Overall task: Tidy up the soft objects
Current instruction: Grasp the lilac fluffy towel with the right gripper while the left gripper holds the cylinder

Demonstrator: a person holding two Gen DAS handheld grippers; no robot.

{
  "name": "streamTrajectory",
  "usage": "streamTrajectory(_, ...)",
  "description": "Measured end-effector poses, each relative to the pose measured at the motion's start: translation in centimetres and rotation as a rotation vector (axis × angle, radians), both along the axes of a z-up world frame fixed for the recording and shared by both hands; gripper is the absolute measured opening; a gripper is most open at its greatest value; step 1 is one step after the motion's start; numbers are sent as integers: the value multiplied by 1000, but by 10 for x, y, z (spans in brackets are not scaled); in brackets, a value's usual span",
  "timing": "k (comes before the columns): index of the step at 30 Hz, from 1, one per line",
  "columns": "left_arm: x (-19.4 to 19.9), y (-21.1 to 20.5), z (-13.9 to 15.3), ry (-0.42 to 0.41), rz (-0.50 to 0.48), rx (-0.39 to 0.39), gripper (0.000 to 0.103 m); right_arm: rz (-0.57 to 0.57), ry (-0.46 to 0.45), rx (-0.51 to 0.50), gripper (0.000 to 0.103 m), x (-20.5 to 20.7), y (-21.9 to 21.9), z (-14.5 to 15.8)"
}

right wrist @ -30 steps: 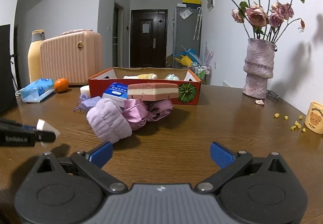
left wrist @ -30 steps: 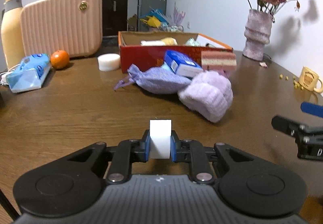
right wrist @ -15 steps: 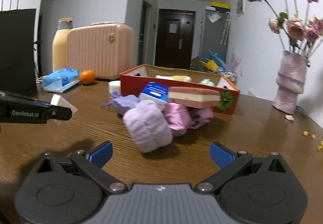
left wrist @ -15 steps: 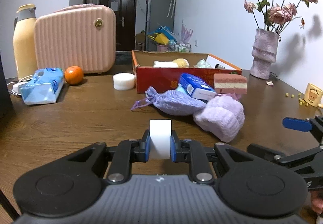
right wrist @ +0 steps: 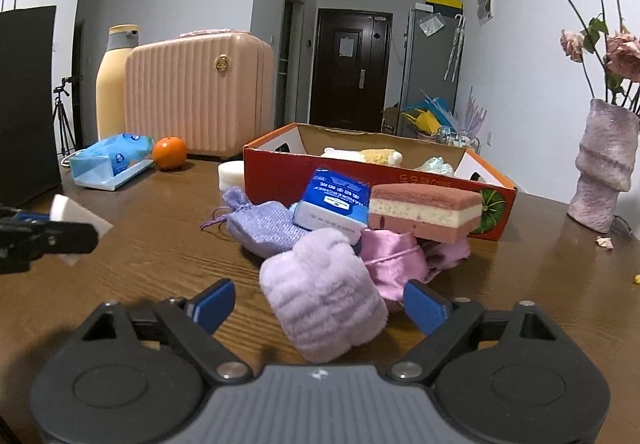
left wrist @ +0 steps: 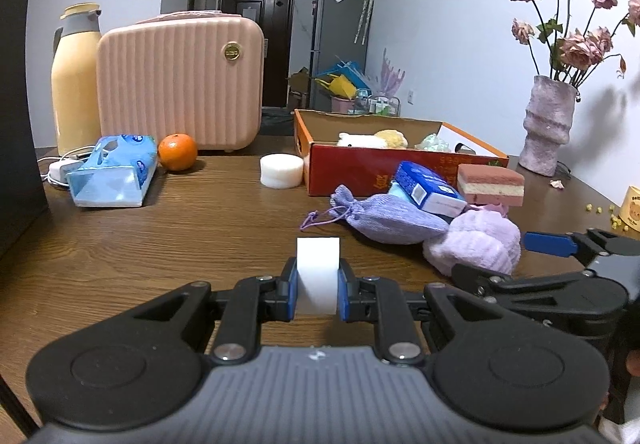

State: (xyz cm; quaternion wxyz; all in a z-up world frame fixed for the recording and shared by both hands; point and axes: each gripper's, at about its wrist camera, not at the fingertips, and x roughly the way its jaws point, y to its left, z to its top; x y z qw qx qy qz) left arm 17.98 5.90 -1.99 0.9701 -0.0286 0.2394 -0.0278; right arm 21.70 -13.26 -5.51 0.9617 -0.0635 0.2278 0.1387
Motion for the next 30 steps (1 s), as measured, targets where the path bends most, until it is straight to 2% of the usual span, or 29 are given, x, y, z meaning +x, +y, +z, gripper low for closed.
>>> streamTrajectory(3,0,4,1,0,6,-4,19,3,23,8,83,10,1,-2)
streamTrajectory(6,1,6,1,0,9,-8,19,8,62,26,67,18,-1,-4)
streamTrajectory(9,1,7,1,0,9,-9,19,15,67,56,56,18,-5,-4)
streamTrajectory(10,0,7,1,0,8,-8,19,19,64,59,49,17,-6,-4)
streamTrajectory(14,1,6,0,1,7,-6,19,40,42,57,41,11,-5,-3)
streamTrajectory(19,0,6,0,-4,4,-5,19,58,8,61,33,0,-5,2)
streamTrajectory(30,-5,5,3,-28,0,-3,20,44,-88,98,32,-33,-17,17)
